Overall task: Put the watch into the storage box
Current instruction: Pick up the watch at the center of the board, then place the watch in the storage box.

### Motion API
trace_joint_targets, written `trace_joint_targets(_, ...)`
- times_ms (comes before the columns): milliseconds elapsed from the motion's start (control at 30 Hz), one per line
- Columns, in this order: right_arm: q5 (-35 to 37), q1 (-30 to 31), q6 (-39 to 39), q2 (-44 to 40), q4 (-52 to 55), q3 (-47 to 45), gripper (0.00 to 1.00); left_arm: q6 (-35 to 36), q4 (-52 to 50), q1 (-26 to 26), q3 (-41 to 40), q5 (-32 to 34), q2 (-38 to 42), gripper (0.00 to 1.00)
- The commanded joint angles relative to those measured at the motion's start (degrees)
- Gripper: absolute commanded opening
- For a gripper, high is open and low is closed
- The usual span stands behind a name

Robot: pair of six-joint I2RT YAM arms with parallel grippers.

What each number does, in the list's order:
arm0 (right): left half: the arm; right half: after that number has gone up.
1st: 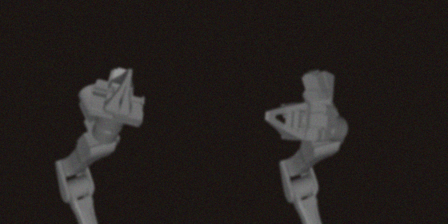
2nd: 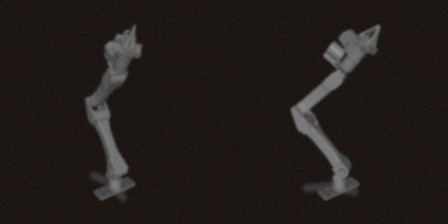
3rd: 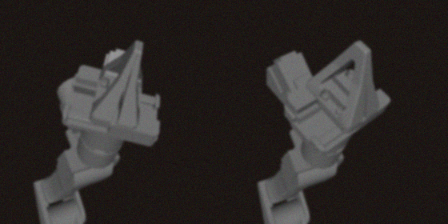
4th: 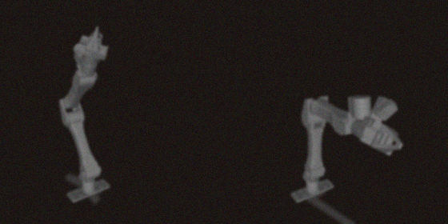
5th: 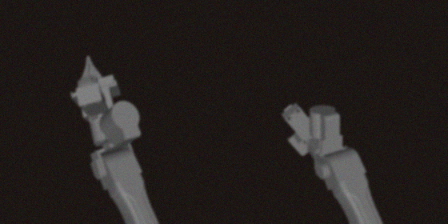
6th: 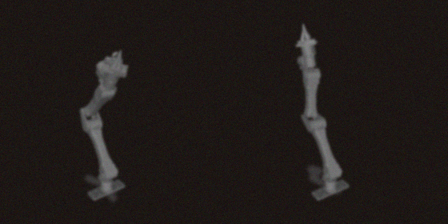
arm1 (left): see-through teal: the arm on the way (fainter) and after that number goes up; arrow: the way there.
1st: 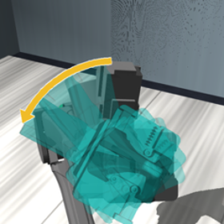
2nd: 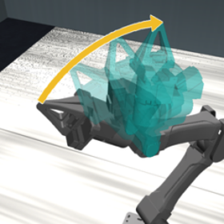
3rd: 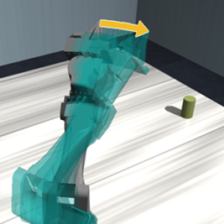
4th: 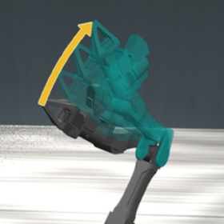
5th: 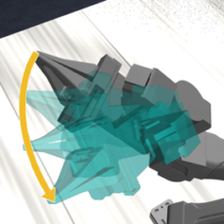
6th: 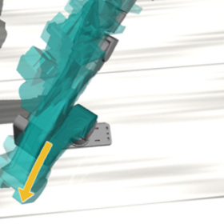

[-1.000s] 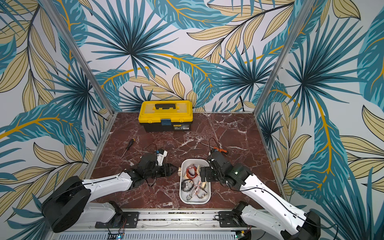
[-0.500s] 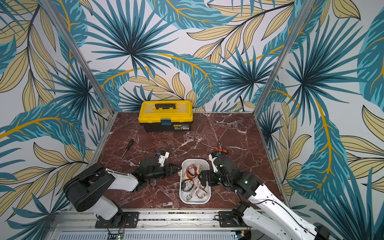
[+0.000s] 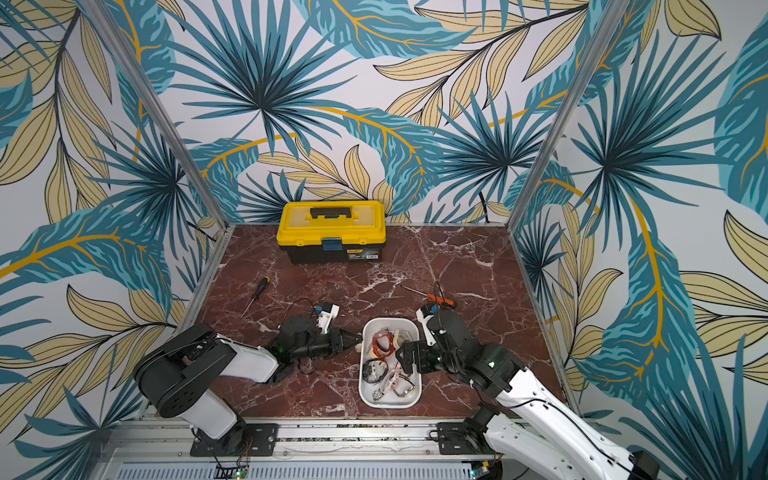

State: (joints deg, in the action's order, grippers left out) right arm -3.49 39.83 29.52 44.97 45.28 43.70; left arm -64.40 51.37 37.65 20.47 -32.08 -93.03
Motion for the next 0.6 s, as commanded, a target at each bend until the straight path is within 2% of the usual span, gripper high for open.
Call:
trace_joint_targets(0, -0.05, -0.02, -0.96, 0.42, -0.12, -0.55, 1.0, 1.87, -0.76, -0.3, -0.78, -1.27, 0.5, 0.14)
trace_joint_targets(100, 0.4, -0.02, -0.98, 0.47, 0.1, -0.37, 1.0, 3.29, -3.93, -0.3, -0.6, -1.34, 2.11, 0.09)
trace_joint_targets(200, 0.86, -0.02, -0.8, 0.33, 0.3, -0.29, 1.0, 6.3, -12.53, -0.3, 0.54, -0.56, 6.19, 0.07)
trace_joint_targets(300, 1.56, -0.02, -0.73, 0.21, 0.67, -0.26, 1.0, 12.69, -28.51, 0.15, 3.69, 2.1, 13.67, 0.05)
trace_joint_targets(433, 5.03, -0.01, 0.4, -0.09, 2.54, 0.07, 1.0, 24.45, -57.07, 4.65, 14.57, 11.74, 22.99, 0.05)
trace_joint_targets(567, 7.16, -0.03, 2.86, -2.54, 3.65, -0.44, 1.0, 31.87, -75.1, 10.77, 25.03, 18.1, 23.86, 0.05)
